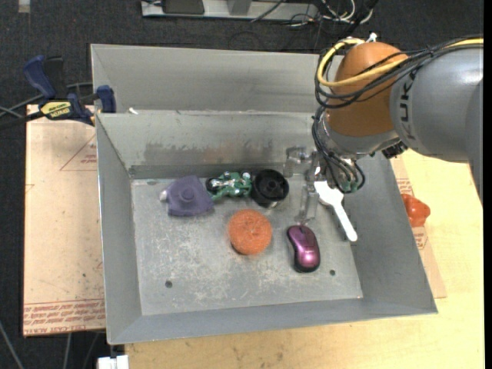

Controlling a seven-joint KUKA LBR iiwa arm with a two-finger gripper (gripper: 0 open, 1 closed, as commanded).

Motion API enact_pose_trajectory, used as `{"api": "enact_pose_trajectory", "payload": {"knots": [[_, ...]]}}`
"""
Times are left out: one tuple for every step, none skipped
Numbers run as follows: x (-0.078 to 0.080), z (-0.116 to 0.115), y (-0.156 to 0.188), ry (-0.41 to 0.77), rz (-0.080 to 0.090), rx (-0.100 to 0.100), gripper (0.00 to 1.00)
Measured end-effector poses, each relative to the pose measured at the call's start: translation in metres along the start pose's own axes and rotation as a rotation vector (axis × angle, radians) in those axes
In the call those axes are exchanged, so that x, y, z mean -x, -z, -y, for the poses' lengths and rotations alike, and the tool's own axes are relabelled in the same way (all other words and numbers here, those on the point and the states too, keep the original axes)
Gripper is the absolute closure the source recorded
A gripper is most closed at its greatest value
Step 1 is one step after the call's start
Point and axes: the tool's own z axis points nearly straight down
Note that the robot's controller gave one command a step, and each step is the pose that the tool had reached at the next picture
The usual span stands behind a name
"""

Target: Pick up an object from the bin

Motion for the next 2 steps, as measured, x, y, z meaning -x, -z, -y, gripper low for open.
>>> {"api": "enact_pose_trajectory", "payload": {"knots": [[0.002, 0.000, 0.005, 0.001, 0.007, -0.001, 0.00], [0.021, -0.066, -0.048, 0.057, 0.011, -0.001, 0.00]]}}
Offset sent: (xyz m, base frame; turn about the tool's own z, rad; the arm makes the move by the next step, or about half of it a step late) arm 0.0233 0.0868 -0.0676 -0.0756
